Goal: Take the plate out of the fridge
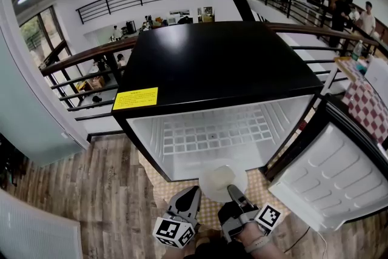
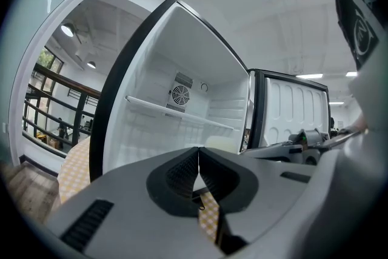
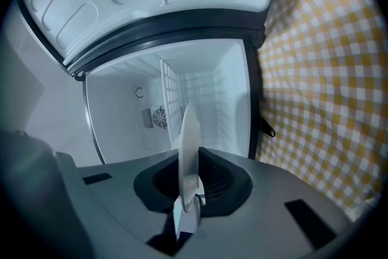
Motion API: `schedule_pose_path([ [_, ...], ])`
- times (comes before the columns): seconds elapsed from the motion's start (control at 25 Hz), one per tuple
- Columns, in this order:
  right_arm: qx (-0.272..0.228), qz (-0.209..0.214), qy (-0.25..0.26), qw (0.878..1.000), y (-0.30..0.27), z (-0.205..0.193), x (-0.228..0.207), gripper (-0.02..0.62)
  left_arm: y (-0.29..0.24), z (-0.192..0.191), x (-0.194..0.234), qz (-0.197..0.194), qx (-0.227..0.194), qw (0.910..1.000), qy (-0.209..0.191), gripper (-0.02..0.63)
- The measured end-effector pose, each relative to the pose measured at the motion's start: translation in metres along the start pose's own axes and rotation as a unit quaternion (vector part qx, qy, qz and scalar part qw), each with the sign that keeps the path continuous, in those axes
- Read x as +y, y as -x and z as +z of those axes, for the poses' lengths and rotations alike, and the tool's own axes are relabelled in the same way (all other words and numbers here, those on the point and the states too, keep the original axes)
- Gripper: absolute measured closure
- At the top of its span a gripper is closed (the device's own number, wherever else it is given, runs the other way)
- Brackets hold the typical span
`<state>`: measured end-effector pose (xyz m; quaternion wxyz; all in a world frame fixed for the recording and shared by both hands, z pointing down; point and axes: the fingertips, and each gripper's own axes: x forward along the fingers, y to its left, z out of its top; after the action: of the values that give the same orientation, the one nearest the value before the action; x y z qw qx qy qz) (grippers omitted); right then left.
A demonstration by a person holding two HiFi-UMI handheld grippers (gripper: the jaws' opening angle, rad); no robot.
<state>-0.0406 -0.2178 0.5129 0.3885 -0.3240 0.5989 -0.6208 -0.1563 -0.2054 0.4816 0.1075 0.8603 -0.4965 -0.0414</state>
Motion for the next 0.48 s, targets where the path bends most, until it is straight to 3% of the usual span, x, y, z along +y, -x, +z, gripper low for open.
schedule_pose_path([
  [0.48, 0.009, -0.003, 0.0, 1.0, -0.0024, -0.0076, -0.0032, 0.543, 0.0091, 0.0032, 0.005, 0.012, -0.004, 0.9999, -0.002, 0.597],
])
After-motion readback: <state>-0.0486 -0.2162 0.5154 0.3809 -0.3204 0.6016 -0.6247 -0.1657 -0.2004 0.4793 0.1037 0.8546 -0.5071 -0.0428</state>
